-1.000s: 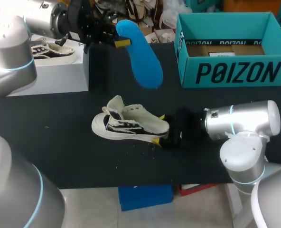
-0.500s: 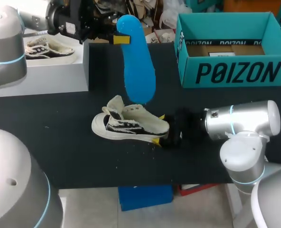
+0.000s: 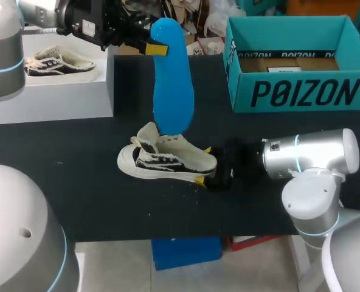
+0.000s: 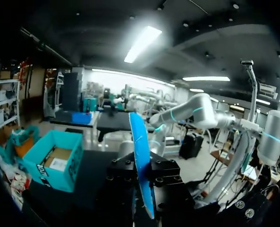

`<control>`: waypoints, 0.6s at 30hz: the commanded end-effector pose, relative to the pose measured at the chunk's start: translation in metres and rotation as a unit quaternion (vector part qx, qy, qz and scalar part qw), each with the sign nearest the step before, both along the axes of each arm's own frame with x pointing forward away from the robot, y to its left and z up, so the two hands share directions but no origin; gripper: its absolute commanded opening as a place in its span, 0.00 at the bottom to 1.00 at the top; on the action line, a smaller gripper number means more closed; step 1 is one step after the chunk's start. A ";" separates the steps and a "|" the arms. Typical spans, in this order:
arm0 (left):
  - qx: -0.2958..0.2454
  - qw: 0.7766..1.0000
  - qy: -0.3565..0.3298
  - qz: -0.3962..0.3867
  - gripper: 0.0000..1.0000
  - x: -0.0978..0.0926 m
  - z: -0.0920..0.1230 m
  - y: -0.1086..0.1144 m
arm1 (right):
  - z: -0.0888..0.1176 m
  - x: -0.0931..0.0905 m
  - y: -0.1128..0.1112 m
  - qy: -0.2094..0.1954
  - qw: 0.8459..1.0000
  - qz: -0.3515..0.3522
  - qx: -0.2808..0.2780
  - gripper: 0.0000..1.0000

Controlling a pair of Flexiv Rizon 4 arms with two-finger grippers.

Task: Take the shoe out of the shoebox, open the shoe tongue, remove and reinsert the insole, then place the shoe into the shoebox

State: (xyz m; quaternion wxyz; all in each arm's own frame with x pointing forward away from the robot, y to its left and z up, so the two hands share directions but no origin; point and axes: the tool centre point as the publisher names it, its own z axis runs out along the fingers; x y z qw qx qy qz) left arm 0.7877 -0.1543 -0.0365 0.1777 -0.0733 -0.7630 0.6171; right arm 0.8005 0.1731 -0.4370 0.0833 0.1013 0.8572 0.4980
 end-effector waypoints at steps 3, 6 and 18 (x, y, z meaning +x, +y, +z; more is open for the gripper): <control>0.012 1.000 0.018 0.007 0.00 0.008 0.007 -0.001 | -0.003 0.001 0.000 0.001 1.000 0.000 -0.001 0.00; 0.013 0.999 0.034 0.010 0.00 0.004 0.012 -0.002 | -0.003 0.001 0.000 0.001 1.000 0.000 -0.001 0.00; 0.020 0.998 0.052 0.014 0.00 -0.005 0.035 -0.007 | -0.003 0.001 0.000 0.001 1.000 0.000 -0.001 0.00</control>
